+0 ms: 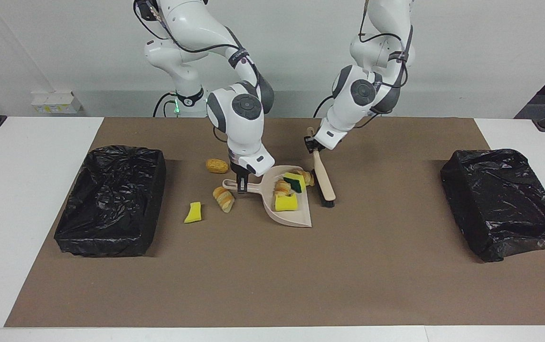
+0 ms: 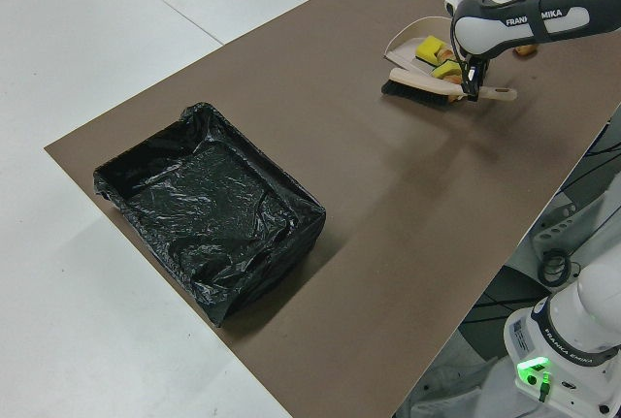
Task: Sweep and dump trash in bin
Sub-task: 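Sweep the sponges and snacks into the dustpan with the left gripper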
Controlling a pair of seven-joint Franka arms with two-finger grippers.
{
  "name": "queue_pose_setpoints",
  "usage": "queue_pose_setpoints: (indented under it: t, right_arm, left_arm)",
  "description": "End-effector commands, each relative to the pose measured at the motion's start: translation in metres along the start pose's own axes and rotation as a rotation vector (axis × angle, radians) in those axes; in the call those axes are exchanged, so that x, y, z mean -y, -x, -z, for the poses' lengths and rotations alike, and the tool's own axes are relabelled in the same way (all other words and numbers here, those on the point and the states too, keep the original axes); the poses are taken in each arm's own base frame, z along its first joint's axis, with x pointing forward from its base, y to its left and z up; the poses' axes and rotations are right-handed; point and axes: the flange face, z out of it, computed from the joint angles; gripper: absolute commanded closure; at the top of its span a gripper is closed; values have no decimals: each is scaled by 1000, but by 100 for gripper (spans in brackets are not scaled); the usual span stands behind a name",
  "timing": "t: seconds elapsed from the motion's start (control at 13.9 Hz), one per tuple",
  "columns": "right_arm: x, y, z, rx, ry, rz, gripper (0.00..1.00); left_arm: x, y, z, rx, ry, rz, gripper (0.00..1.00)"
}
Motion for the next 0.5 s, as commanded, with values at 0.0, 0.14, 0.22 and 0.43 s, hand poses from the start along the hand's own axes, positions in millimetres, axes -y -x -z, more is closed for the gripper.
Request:
queue_pose_setpoints:
  t: [0.0, 0.14, 0.22, 0.43]
  right_arm:
    - [4, 6, -4, -1, -3, 56, 100]
    - [2, 8, -4, -3, 2, 57, 100]
    - [0, 9, -2, -6, 7, 51, 100]
    - [-3, 13, -2, -13, 15, 44, 100]
  left_arm:
    - [-25, -1, 2, -36, 47, -16, 100]
    - [-27, -9, 6, -39, 53, -13, 100]
    - [-22, -12, 8, -37, 44, -10, 100]
    - [13, -45, 20, -74, 12, 17, 100]
